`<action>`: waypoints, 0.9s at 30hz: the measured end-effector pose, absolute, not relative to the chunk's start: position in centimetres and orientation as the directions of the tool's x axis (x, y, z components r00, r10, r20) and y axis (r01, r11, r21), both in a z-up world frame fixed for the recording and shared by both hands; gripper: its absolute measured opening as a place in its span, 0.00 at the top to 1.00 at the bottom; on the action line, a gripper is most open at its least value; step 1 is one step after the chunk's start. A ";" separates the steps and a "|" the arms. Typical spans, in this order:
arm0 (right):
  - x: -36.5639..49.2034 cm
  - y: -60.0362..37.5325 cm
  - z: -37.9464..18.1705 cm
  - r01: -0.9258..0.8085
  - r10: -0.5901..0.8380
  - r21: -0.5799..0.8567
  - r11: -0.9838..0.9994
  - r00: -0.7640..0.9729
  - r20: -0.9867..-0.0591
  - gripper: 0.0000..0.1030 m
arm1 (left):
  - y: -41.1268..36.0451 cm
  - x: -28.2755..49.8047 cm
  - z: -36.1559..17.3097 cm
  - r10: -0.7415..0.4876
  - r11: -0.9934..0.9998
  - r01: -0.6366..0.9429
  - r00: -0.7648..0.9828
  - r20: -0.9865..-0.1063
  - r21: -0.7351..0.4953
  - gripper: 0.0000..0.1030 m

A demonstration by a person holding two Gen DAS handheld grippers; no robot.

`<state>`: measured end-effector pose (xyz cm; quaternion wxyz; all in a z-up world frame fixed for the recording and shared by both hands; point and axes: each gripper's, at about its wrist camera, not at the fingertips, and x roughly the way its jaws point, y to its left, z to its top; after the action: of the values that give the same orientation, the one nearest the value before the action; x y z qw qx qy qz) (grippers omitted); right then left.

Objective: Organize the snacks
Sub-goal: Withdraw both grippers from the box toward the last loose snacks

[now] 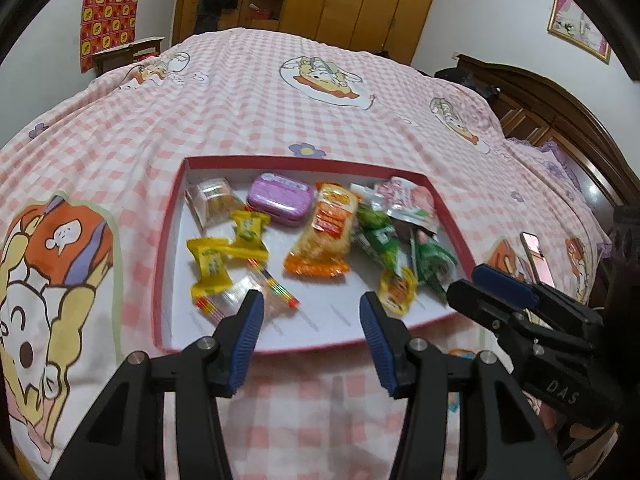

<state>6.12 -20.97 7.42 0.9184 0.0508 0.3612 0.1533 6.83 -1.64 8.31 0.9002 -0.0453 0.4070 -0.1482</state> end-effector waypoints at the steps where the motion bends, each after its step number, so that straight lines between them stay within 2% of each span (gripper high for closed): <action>1: 5.7 -21.3 7.4 -0.238 0.317 0.209 0.948 0.693 -0.648 0.52 | -1.8 6.4 8.3 -0.307 0.951 0.235 0.624 -0.718 -0.202 0.49; 27: 2.0 -26.5 4.0 -0.117 0.254 0.235 0.965 0.649 -0.717 0.53 | -8.0 3.4 4.9 -0.377 0.903 0.383 0.493 -0.784 -0.194 0.48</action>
<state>2.01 -26.46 4.04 0.9041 0.0841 0.4063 0.1025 3.37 -7.98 4.88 0.8639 0.0029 0.4531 -0.2199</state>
